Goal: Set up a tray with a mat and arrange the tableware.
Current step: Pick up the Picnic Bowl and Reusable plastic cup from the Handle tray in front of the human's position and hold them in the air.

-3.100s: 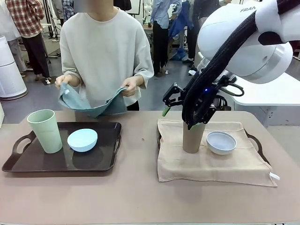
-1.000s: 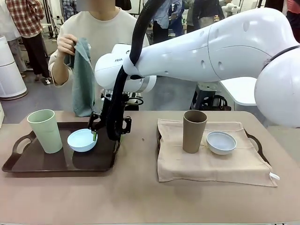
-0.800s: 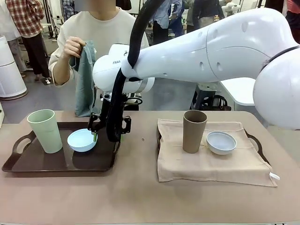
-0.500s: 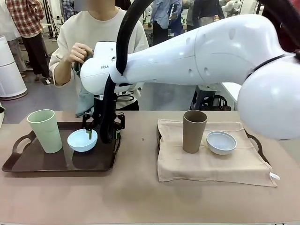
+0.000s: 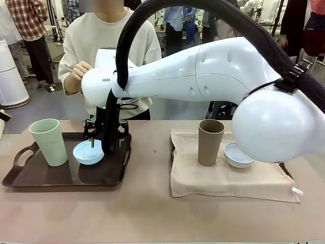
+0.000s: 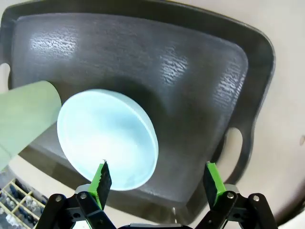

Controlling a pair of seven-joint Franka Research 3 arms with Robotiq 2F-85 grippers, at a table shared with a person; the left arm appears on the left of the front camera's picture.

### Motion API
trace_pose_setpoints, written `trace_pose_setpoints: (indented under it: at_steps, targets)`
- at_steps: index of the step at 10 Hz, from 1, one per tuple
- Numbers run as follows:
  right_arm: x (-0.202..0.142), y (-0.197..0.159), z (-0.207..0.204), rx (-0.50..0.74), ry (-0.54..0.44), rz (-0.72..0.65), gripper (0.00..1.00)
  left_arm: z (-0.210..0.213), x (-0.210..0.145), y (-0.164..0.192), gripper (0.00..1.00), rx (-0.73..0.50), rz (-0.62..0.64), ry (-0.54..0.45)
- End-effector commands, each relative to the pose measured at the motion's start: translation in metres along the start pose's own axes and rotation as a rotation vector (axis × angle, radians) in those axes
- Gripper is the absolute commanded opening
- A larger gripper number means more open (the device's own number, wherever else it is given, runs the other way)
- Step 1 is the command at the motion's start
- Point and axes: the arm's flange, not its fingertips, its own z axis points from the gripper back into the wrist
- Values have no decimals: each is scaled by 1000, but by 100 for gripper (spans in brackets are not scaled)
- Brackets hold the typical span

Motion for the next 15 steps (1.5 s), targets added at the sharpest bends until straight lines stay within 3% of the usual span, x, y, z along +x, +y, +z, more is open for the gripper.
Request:
trace_pose_setpoints:
  at_steps: [1, 7, 8, 13, 15]
  targets:
    - [11, 3, -8, -1, -37, -6, 100, -5, -11, 15, 100, -22, -1, -44]
    - [11, -2, -12, 61, -96, 23, 100, -52, -30, 39, 100, -168, 37, -108]
    - [10, 1, -9, 44, -61, 1, 100, -51, -28, 35, 100, -154, 65, -78]
    - [11, 2, -10, 51, -69, 3, 100, -57, -30, 32, 100, -167, 65, -69]
    - [21, -1, -18, -13, -97, -51, 100, -78, -46, 44, 100, -213, 25, -160]
